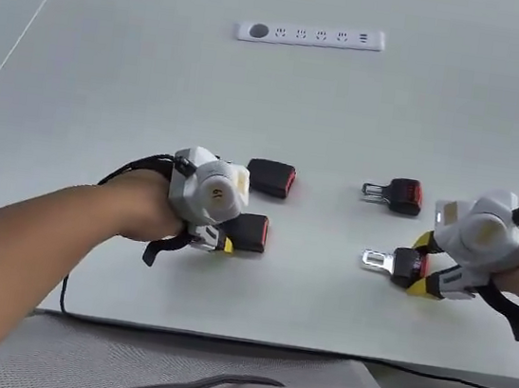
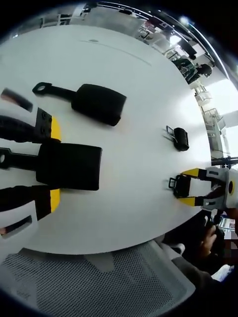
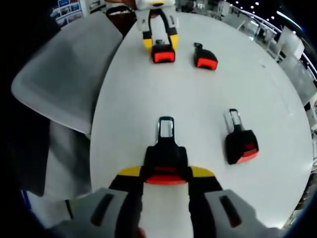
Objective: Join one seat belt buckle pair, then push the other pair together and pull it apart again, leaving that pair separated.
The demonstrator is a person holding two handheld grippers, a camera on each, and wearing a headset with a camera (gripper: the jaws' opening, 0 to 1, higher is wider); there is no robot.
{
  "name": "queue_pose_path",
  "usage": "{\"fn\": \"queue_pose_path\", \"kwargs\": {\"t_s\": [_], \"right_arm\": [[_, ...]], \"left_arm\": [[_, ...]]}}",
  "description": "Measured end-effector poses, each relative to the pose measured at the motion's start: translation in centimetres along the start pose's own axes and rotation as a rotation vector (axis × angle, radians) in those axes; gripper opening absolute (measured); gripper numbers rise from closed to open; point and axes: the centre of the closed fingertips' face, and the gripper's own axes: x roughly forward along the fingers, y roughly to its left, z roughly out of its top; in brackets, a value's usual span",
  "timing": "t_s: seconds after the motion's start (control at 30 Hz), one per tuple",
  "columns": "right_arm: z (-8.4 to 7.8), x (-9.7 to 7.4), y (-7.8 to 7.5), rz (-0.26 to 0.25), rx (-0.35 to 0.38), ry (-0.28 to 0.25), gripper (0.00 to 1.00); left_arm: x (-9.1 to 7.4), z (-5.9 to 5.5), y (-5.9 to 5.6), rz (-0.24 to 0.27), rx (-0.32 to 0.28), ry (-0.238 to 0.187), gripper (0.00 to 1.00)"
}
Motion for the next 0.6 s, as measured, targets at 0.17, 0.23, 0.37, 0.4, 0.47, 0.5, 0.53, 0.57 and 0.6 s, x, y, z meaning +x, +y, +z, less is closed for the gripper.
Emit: {"fn": "queue_pose_path", "kwargs": {"t_s": [0.17,0.23,0.37,0.4,0.47,0.5,0.53,0.57,0.6], "right_arm": [[0.01,0.00,0.00,-0.002,0.004,-0.005,0.35],[0.09,-0.01,0.02,-0.001,0.009,-0.004,0.35],[0.26,0.02,0.04,-0.004,0.008,0.000,0.34],[0.27,0.04,0.04,-0.004,0.009,-0.001,0.34],[0.39,0.11,-0.01,-0.004,0.013,-0.004,0.34],[0.51,0.16,-0.02,-0.003,0.014,-0.006,0.34],[0.60,0.21,0.00,0.000,0.018,-0.010,0.34],[0.77,0.28,0.02,0.000,0.016,-0.012,0.34],[0.98,0.32,0.04,-0.001,0.010,-0.015,0.34]], "left_arm": [[-0.07,-0.12,-0.09,0.009,-0.003,-0.016,0.33],[-0.10,-0.14,-0.14,0.009,0.008,-0.029,0.33],[-0.07,-0.09,-0.14,-0.001,0.026,-0.041,0.33],[-0.06,-0.09,-0.14,-0.004,0.027,-0.042,0.33],[-0.04,-0.09,-0.15,-0.008,0.036,-0.042,0.33],[-0.03,-0.08,-0.17,-0.010,0.041,-0.043,0.33],[-0.01,-0.03,-0.17,-0.012,0.041,-0.041,0.33],[0.01,-0.06,-0.16,-0.013,0.042,-0.041,0.33],[0.02,-0.04,-0.17,-0.015,0.043,-0.039,0.33]]}}
